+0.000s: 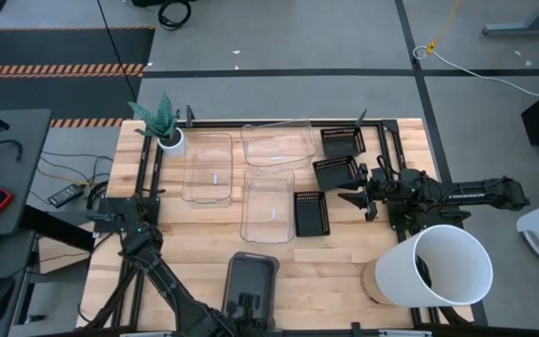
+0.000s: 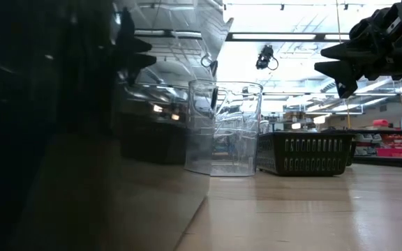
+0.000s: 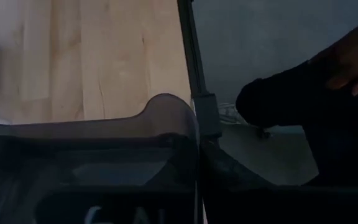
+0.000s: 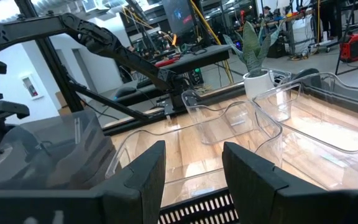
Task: Stack baskets by color
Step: Stack the black transparent bin on top of the stacked black transparent bin
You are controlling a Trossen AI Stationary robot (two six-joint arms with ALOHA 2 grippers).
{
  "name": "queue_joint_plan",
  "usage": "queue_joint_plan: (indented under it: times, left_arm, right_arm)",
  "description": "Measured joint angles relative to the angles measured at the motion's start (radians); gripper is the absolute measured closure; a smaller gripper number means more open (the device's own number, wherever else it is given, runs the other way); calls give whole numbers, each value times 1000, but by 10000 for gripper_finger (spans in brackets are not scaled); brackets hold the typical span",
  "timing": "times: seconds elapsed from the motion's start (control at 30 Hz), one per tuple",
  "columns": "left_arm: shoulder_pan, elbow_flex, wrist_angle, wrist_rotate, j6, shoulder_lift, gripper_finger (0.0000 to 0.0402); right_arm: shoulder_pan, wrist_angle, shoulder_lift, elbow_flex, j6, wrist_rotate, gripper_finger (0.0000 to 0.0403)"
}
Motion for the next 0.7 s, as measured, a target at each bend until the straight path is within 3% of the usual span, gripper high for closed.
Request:
queue_joint_plan:
  times: [0.7]
  left_arm:
    - [-23, 0, 51, -142, -19, 0, 391]
  right_arm:
    - [0, 0, 0, 0, 0, 0, 238]
